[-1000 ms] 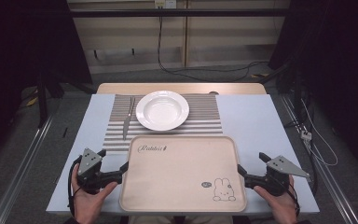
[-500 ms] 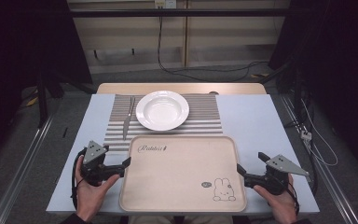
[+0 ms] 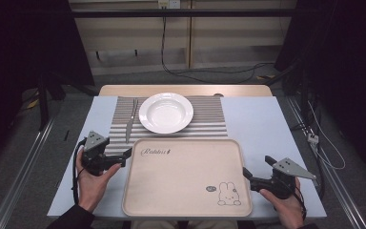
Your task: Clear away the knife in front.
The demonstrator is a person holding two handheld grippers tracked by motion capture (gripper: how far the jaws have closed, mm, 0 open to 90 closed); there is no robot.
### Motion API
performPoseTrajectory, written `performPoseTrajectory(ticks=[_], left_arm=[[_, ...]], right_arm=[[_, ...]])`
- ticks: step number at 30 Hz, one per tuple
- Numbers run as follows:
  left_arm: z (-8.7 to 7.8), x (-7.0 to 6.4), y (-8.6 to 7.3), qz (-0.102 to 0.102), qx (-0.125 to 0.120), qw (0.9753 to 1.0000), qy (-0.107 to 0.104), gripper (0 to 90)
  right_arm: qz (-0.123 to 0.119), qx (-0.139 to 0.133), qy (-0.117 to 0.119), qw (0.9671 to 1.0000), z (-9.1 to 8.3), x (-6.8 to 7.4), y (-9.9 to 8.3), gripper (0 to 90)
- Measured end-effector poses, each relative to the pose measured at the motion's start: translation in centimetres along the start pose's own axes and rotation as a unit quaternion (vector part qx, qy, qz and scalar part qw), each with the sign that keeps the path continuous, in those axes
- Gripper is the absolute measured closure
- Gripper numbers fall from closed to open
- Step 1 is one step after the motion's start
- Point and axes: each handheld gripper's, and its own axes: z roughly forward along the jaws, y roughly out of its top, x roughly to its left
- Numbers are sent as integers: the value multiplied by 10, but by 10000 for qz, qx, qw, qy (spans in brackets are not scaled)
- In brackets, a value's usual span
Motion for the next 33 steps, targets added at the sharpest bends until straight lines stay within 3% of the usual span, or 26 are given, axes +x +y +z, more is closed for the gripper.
performPoseTrajectory(ticks=[3, 6, 16, 21, 28, 33], left_arm=[[4, 1, 2, 160, -10, 9998, 97, 77], [14, 7, 5, 63, 130, 9999, 17, 77], [24, 18, 11, -21, 257, 9997, -22, 77], [29, 22, 18, -81, 197, 9998, 18, 95], [45, 28, 22, -102, 332, 9994, 56, 101], [51, 36, 27, -290, 366, 9989, -36, 102]], right_arm=[[-9, 0, 13, 10000, 0, 0, 0, 62], [-6, -15, 17, 10000, 0, 1, 0, 61], [-1, 28, 17, 10000, 1, 2, 0, 60], [2, 20, 1, 10000, 1, 2, 0, 62], [14, -6, 3, 10000, 0, 1, 0, 63], [22, 6, 7, 10000, 0, 1, 1, 62]])
